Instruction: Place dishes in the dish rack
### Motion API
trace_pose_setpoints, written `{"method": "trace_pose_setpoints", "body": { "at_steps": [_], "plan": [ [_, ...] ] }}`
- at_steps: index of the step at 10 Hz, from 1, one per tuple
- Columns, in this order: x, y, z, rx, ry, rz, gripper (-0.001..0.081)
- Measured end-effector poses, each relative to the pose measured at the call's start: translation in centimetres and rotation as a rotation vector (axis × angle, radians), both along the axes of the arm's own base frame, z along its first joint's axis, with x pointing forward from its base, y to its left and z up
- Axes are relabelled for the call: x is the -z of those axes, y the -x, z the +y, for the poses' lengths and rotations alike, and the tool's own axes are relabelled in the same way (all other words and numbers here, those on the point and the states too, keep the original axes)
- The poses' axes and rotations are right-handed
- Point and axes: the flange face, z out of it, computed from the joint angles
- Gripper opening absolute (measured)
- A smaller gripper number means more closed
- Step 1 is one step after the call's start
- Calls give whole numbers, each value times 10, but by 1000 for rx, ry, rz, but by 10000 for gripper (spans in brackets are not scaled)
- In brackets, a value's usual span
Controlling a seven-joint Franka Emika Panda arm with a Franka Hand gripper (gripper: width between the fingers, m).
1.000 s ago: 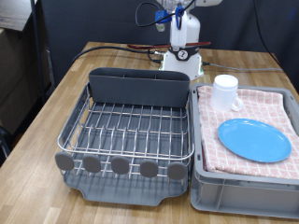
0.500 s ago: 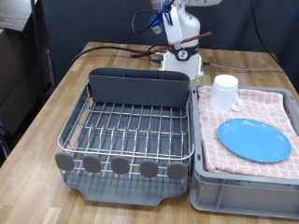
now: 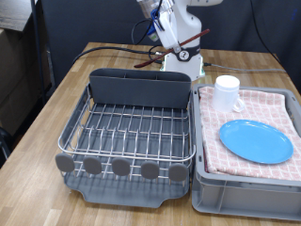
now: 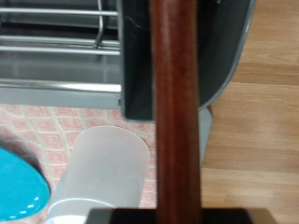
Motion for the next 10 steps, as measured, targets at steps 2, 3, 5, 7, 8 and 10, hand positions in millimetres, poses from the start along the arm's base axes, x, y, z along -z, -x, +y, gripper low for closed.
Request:
{"method": "trace_pose_setpoints", "body": {
  "at_steps": [2,3,5,7,8,10],
  "plan": [
    [12,6,-15,-8,-63,-10,85],
    [19,9,-23,-11,-95,-12,85],
    [30,15,-41,-23,-148,-15,85],
    [39,16,-55,-36,-166,-26,85],
    [42,16,-59,-44,-177,-25,85],
    [47,15,-62,-56,-186,-18,85]
  ]
}}
